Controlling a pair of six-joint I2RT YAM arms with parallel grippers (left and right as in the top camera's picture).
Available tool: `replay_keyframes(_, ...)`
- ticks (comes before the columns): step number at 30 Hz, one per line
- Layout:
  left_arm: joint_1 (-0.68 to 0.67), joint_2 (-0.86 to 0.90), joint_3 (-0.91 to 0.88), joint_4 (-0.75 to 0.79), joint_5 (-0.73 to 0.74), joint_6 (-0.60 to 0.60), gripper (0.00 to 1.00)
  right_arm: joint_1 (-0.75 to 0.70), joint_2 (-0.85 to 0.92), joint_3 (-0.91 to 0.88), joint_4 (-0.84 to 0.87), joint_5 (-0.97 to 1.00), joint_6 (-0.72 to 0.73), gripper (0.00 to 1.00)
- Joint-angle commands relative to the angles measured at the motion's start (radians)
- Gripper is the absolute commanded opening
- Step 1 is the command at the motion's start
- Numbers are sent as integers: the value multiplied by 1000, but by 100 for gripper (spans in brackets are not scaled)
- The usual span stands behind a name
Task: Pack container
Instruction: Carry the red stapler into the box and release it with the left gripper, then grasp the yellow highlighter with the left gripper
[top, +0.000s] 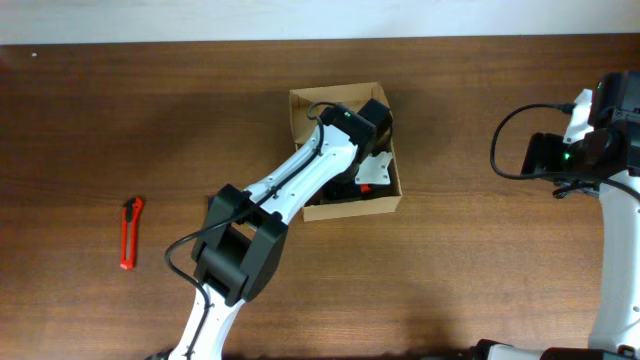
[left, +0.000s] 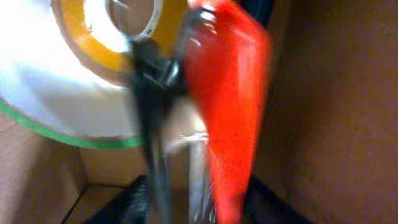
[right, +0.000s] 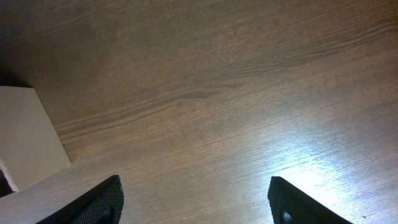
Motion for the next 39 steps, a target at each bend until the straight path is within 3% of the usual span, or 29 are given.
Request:
replay_keyframes(1, -3, 16, 9, 4, -29, -37, 57, -6, 0, -5, 1, -19, -7, 75)
replay_keyframes(9, 38, -78, 135, 10, -82, -113, 58, -6, 0, -5, 1, -40, -18, 75)
replay_keyframes(11, 53, -138, 177, 10, -148, -178, 47, -6, 0, -5, 1, -40, -18, 75)
replay_keyframes(14, 107, -246, 237, -25, -279, -332, 8, -6, 0, -5, 1, -40, -18, 75)
replay_keyframes(18, 241, -350, 243, -192, -303, -543, 3, -6, 0, -5, 1, -40, -18, 75)
replay_keyframes(22, 374, -448, 197, -233, -267, -635, 4, -6, 0, -5, 1, -41, -18, 75)
replay_keyframes(26, 406, -666, -107, -185, -280, -643, 9, -6, 0, -5, 1, -60, -18, 75)
replay_keyframes(27, 419, -727, -200, -165, -280, -655, 13, -6, 0, -5, 2, -69, -18, 75)
replay_keyframes(29, 466, -797, -358, -146, -217, -688, 39, -6, 0, -5, 2, -69, -18, 75)
replay_keyframes(30, 488, -794, -406, -141, -180, -711, 44, -6, 0, -5, 3, -69, -18, 75)
replay_keyframes(34, 581, -703, -571, 3, -12, -747, 43, -6, 0, -5, 5, -73, -18, 75)
replay_keyframes(39, 680, -459, -584, 64, 133, -774, 43, -6, 0, -5, 5, -73, -19, 75)
